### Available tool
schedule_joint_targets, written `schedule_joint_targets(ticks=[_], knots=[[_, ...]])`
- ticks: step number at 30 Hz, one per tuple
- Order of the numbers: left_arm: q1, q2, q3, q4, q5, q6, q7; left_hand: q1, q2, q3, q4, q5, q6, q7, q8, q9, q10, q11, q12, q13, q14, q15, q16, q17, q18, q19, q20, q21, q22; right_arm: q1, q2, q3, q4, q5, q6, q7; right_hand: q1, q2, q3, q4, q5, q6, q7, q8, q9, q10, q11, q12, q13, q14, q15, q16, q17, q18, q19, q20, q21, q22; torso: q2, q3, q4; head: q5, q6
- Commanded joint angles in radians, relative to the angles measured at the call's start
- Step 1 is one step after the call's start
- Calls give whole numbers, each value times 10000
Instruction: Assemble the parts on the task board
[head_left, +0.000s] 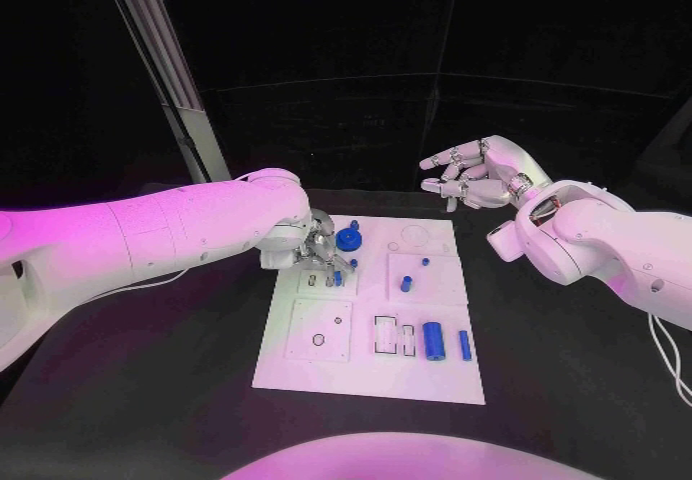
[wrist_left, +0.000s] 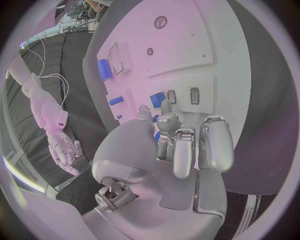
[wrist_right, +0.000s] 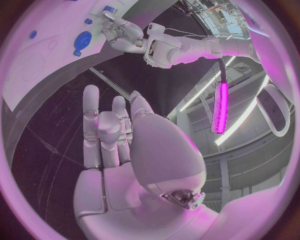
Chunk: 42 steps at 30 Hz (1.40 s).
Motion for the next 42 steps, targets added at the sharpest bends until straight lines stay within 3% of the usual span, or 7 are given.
schedule_joint_targets(ticks=[1, 12, 21, 26, 31, 37, 42], knots=[[2, 34, -5, -5, -45, 307, -35, 122, -4, 14, -57, -5, -71, -40, 60, 27, 83, -7, 42, 31, 1040, -95, 31, 2633, -146, 20, -74, 28, -3, 20, 19, 7, -9, -23, 113, 23, 65, -13, -25, 9, 51, -67, 10, -41, -15, -38, -7, -35, -17, 70, -12, -61, -5, 57, 62, -8, -74, -12, 0, 2, -7, 5, -11], [-8, 40, -28, -37, -45, 430, 33, 209, 27, 61, -93, -4, -102, -49, 121, 67, 99, -18, 68, 49, 1040, -105, 31, 2633, -134, -4, -84, -2, -54, 20, 65, 7, -57, -23, 142, 39, 115, -37, 15, 35, 545, -76, 14, -28, -11, -62, -8, -25, -141, 104, -15, -151, 21, 56, 119, -14, -156, -63, 0, 2, 25, 1, -34], [-9, 89, -41, -79, -45, 390, 45, 365, 77, 158, -171, -2, -155, -57, 199, 118, 100, -27, 83, 53, 1040, -114, 31, 2633, -133, -8, -95, -5, -51, 19, 102, 7, -80, -24, 162, 37, 155, -67, 65, 57, 878, -77, 16, -21, -11, -78, -10, -15, -219, 125, -20, -199, 47, 56, 152, -20, -196, -87, -3, 0, -11, 45, -48], [-11, 94, -47, -69, -45, 257, 51, 754, 280, 503, -380, 0, -239, -81, 274, 172, 86, -51, 82, 43, 1040, -135, 31, 2633, -130, -16, -113, -14, -55, 19, 109, 6, -89, -25, 173, 30, 161, -74, 76, 64, 938, -78, 17, -20, -11, -82, -10, -13, -234, 129, -20, -206, 55, 55, 157, -21, -203, -91, 3, 5, -12, 33, -53], [-12, 88, -49, 7, -45, 297, 114, 1184, 422, 927, -658, 1, -348, -117, 319, 207, 57, -84, 57, 12, 1040, -165, 31, 2633, -124, -30, -141, -36, -77, 19, 138, 6, -114, -113, 215, 12, 249, -133, 218, 97, 1653, -83, 27, -19, -14, -127, -10, -22, -333, 147, -26, -255, 95, 54, 180, -31, -238, -108, 6, 8, 0, 15, -77], [-14, 81, -50, 99, -45, 334, 175, 1480, 375, 1241, -904, 3, -417, -141, 336, 216, 33, -107, 32, -13, 1040, -184, 31, 2633, -124, -33, -160, -44, -74, 18, 166, 6, -136, -174, 249, 2, 253, -146, 238, 107, 1702, -82, 28, -18, -14, -128, -10, -19, -346, 149, -25, -265, 98, 53, 182, -32, -242, -110, 1, 11, 0, 31, -99], [-16, 31, -51, 140, -40, 195, 262, 2020, 471, 1868, -1283, 17, -530, -190, 277, 180, -34, -157, -55, -86, 1040, -227, 31, 2633, -114, -48, -197, -73, -102, 18, 183, 6, -151, -188, 278, -6, 258, -156, 252, 112, 1729, -81, 28, -17, -14, -129, -10, -17, -354, 151, -25, -266, 105, 53, 184, -32, -244, -110, -1, 10, -1, 24, -114]])
